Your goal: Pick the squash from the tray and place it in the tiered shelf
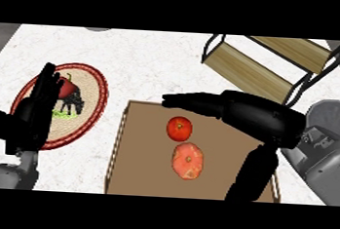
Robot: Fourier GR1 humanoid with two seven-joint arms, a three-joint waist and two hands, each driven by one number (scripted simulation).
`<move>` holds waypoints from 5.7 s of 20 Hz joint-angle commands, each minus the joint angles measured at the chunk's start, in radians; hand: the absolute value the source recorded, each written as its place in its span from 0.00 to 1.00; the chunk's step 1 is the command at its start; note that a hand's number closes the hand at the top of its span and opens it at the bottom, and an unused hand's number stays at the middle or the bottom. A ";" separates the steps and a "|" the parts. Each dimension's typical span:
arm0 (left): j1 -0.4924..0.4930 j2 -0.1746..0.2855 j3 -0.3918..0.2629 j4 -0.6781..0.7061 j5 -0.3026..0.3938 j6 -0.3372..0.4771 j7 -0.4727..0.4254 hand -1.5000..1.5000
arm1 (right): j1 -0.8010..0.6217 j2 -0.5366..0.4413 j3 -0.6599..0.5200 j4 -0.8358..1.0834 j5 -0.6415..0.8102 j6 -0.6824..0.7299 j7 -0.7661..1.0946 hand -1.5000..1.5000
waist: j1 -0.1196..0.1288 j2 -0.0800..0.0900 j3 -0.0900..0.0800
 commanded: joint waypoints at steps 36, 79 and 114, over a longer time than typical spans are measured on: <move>0.049 -0.121 0.066 -0.066 -0.144 -0.068 0.049 0.50 | 0.206 0.220 0.263 -0.012 0.968 0.132 0.256 0.00 | -0.001 0.012 0.002; 0.040 -0.199 0.132 -0.090 -0.206 -0.172 0.059 0.50 | 0.183 0.546 -0.248 0.468 1.277 -0.435 0.913 1.00 | 0.051 0.022 0.003; 0.028 -0.210 0.149 -0.073 -0.227 -0.161 0.061 0.50 | -0.319 0.546 -0.625 0.519 1.835 -0.629 1.110 1.00 | 0.017 0.015 0.002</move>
